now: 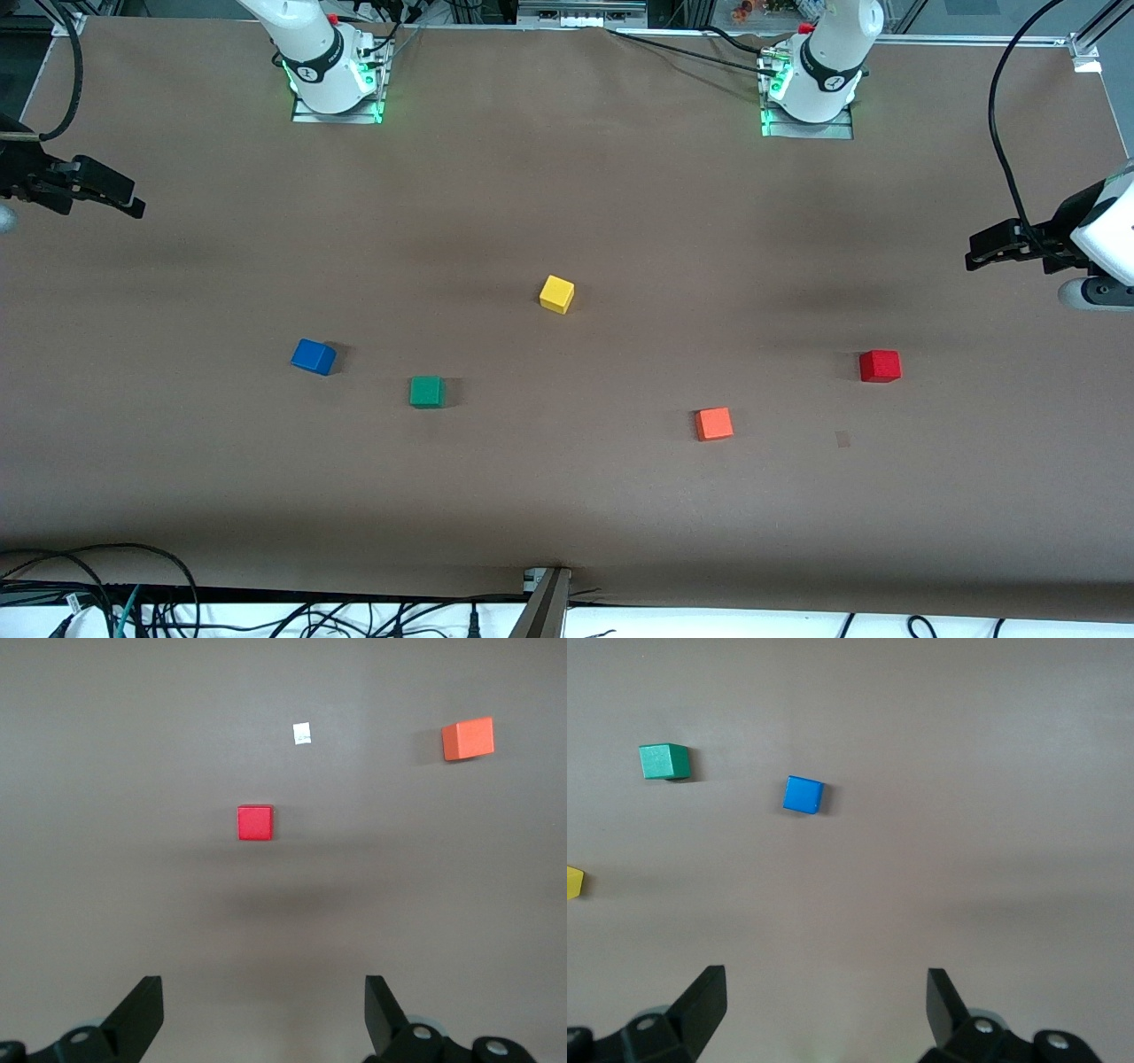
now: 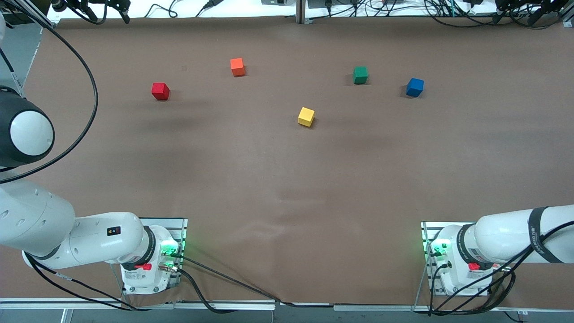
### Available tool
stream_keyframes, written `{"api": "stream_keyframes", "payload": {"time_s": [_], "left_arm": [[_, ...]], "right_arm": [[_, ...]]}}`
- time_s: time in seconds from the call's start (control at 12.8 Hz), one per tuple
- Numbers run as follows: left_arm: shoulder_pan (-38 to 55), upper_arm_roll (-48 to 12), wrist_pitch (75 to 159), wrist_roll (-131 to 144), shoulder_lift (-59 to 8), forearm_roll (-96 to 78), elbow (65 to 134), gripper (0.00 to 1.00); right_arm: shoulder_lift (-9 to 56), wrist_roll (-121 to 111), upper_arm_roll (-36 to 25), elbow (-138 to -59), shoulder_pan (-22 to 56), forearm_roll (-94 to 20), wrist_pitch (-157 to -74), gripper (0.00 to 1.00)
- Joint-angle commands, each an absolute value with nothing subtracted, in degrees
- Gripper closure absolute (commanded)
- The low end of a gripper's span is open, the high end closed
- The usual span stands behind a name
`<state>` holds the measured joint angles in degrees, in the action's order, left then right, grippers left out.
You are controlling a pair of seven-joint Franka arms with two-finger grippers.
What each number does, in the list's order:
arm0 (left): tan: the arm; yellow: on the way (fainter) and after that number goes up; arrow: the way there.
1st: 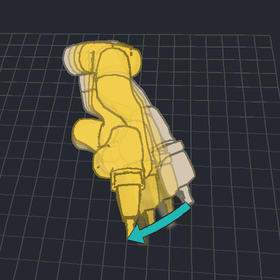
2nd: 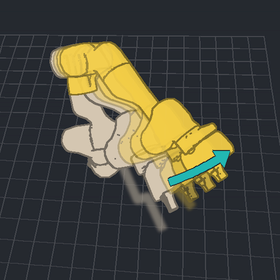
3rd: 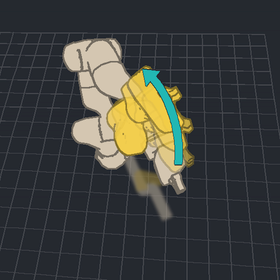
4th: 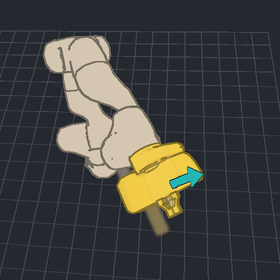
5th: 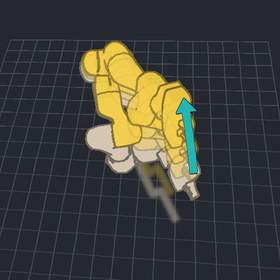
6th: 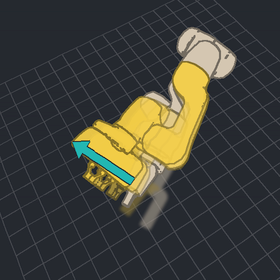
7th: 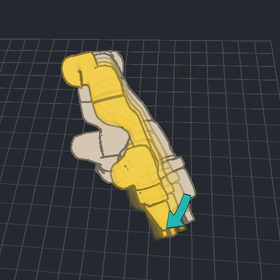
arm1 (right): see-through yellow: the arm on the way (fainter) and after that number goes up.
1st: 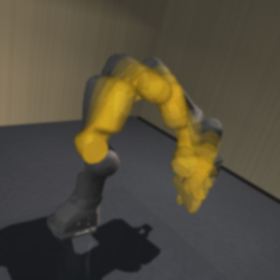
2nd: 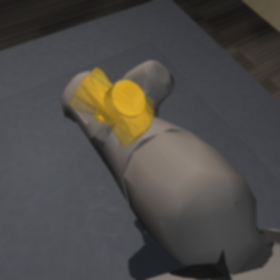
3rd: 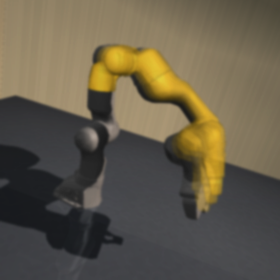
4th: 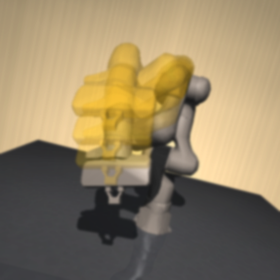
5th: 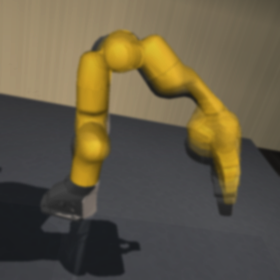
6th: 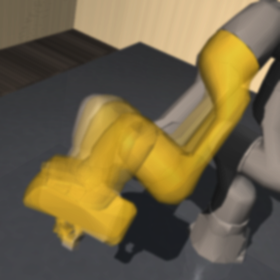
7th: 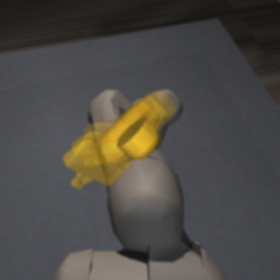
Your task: Pass red block to right arm, stack on blue
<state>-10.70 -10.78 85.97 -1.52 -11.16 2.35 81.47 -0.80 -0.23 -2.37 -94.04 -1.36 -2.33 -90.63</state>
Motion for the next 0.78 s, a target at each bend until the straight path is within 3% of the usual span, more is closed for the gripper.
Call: {"api": "stream_keyframes", "payload": {"time_s": [0.0, 0.7], "left_arm": [[-11.34, -11.16, 84.90, -2.37, -10.90, 1.06, 80.68, 0.00], [-11.07, -11.07, 84.29, -2.20, -11.34, 1.05, 79.98, 0.00]], "right_arm": [[-1.05, -0.53, -2.46, -93.60, -1.41, -2.64, -89.91, 0.00], [-1.05, -0.53, -2.46, -93.52, -1.32, -2.64, -90.00, 0.00]]}}
